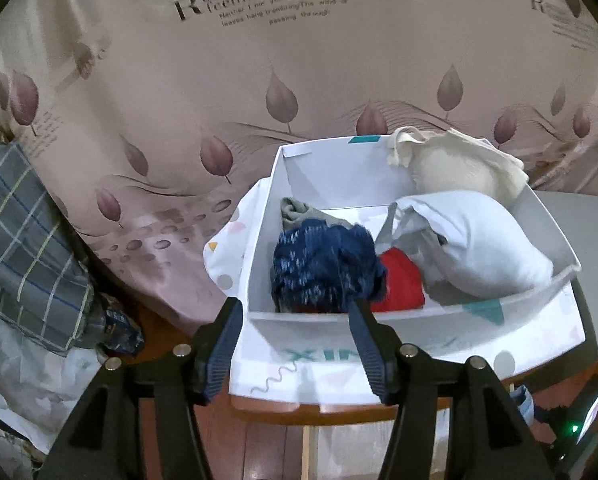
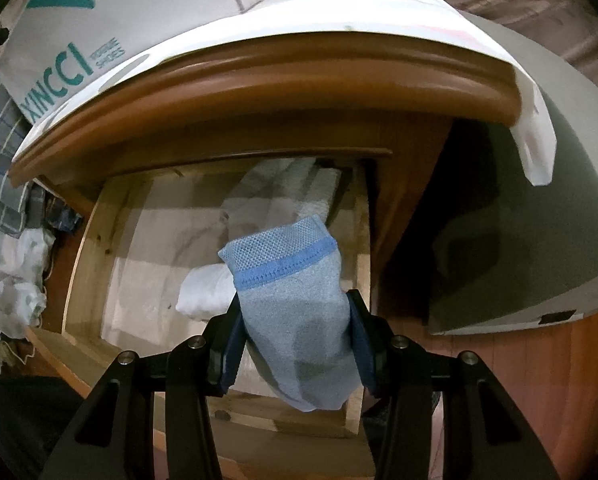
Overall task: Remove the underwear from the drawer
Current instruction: 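Lower the navy lace underwear into the box and open the left tool, then withdraw the left tool from the box toward the drawer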
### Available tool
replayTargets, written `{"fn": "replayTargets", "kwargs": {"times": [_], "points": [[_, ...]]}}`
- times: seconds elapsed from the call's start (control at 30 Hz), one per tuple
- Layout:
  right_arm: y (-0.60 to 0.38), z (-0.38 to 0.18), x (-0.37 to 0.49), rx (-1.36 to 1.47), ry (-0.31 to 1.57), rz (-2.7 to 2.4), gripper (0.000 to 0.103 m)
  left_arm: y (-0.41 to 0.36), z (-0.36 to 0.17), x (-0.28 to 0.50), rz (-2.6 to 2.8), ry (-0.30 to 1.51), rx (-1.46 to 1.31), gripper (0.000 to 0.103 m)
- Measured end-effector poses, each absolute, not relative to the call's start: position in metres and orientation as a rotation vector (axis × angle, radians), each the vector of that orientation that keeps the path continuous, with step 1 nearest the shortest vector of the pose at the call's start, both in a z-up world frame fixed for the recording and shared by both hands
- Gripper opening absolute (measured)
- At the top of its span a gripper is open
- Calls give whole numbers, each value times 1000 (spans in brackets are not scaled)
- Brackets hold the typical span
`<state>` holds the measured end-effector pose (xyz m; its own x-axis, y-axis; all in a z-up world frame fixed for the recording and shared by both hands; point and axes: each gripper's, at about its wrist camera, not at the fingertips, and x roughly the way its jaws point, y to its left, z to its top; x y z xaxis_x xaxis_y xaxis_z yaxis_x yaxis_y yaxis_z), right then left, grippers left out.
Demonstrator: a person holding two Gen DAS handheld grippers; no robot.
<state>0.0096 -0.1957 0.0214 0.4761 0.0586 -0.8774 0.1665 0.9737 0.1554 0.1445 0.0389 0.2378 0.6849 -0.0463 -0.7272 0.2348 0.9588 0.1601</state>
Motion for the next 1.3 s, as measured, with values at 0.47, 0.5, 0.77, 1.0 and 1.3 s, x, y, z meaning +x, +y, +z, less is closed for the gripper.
{"fn": "replayTargets", "kwargs": {"times": [0.47,0.5,0.77,1.0,1.3], "points": [[-184,39,0,175,982,-21,44,71,161,65,-32,764,187,57],[-183,41,0,180,976,-10,44,71,154,62,-26,770,183,57],[-179,68,-1,181,967,-14,44,75,95,54,-7,837,117,57],[-179,109,-8,148,906,-24,44,76,66,59,-36,891,84,57],[-181,162,-3,163,843,-14,44,88,55,71,-30,946,25,57]]}}
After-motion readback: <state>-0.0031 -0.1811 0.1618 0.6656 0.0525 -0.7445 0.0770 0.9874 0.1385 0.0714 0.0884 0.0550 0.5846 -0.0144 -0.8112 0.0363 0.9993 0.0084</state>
